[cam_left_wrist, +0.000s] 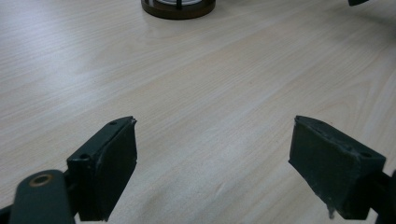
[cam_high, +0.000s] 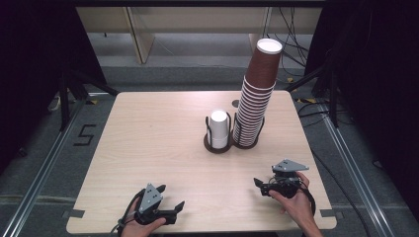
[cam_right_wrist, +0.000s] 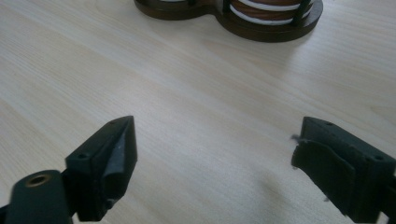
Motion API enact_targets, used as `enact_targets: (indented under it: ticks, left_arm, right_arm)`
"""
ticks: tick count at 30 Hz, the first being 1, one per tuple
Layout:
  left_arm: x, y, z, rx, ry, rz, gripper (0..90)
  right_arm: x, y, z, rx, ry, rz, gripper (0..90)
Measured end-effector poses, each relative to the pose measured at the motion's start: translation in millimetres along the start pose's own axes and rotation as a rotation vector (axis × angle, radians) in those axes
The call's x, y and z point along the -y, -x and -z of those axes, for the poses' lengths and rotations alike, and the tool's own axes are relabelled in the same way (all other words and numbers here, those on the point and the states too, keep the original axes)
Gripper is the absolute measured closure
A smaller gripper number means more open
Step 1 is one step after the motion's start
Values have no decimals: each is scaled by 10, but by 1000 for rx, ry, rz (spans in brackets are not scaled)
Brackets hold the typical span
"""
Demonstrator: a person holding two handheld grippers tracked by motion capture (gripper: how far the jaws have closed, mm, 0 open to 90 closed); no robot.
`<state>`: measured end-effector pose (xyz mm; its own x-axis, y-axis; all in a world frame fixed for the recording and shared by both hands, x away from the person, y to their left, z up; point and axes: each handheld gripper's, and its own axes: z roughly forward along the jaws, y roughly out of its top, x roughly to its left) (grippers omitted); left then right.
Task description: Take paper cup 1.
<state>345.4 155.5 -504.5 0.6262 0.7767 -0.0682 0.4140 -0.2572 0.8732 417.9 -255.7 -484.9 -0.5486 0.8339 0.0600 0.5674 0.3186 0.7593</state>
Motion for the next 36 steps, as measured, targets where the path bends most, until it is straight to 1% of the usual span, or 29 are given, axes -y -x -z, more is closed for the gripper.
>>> enact_targets:
  ticks: [1,2,3,4,5,6,7,8,9,10,11,16,17,20,21,22,23,24,25,26,27,29,30,31,32,33,34,35,36]
  left_arm:
    - [0,0,0,0,0,0,149]
    - [1,4,-2,-2,3,7,149]
    - [2,3,2,-5,-4,5,149]
    - [2,3,2,-5,-4,5,148]
    - [2,-2,8,-4,-9,1,148]
    - [2,-1,8,-3,-5,3,148]
    - [3,1,2,1,3,8,149]
    - [2,-3,7,-1,-4,3,148]
    - [1,-3,10,-3,-7,3,148]
    - [1,0,6,-1,-2,9,149]
    - [0,-3,9,-1,-5,6,149]
    - [0,-10,7,1,-12,10,149]
    - [0,-13,9,-1,-12,8,149]
    - [0,-13,10,-2,-12,11,149]
    - [0,-13,10,-1,-11,12,149]
    - [0,-12,8,0,-11,9,149]
    - [0,-12,8,0,-11,9,149]
    - [1,-11,5,0,-11,9,149]
    - [1,-11,5,0,-11,9,149]
    - [1,-10,4,0,-11,10,149]
    - [1,-10,4,-1,-12,10,149]
    - [1,-9,6,-4,-14,11,149]
    - [1,-9,4,-6,-13,14,149]
    - [2,-11,3,-6,-13,14,149]
    - [5,-13,-8,0,-3,19,149]
    - [5,-19,-5,-2,-10,15,149]
    - [2,-20,-1,-5,-16,15,149]
    - [2,-20,-3,-4,-14,15,149]
    - [2,-19,-6,-4,-13,14,149]
  right_arm:
    - [0,0,0,0,0,0,135]
    - [-1,-21,-3,-8,2,-16,175]
    - [-13,-8,21,-1,17,18,148]
    - [-15,-49,36,-5,-3,-30,158]
    - [-15,-49,36,-5,-3,-30,158]
    - [-21,-40,33,-7,5,-9,172]
    - [-26,-27,32,-2,15,16,158]
    - [-27,-51,37,-5,12,1,160]
    - [-27,-51,37,-5,12,1,160]
    - [-32,-25,32,4,28,42,159]
    - [-35,-26,35,10,29,47,159]
    - [-40,-34,33,14,39,51,167]
    - [-36,-59,34,0,27,16,166]
    - [-38,-52,26,-3,37,29,166]
    - [-39,-67,28,-16,25,10,166]
    - [-43,-66,36,-8,24,25,166]
    - [-43,-66,36,-8,24,25,166]
    - [-51,-56,30,-19,32,45,166]
    - [-55,-53,24,-36,30,46,166]
    - [-55,-53,24,-36,30,46,166]
    - [-56,-68,32,-20,33,43,166]
    - [-66,-79,43,-14,36,41,167]
    - [-69,-104,52,-16,32,18,167]
    - [-83,-83,41,-26,47,57,168]
    - [-93,-99,53,-23,48,46,168]
    - [-93,-99,53,-23,48,46,168]
    - [-102,-108,57,-25,46,48,169]
    - [-114,-99,50,-37,53,66,170]
    - [-118,-108,52,-37,52,60,170]
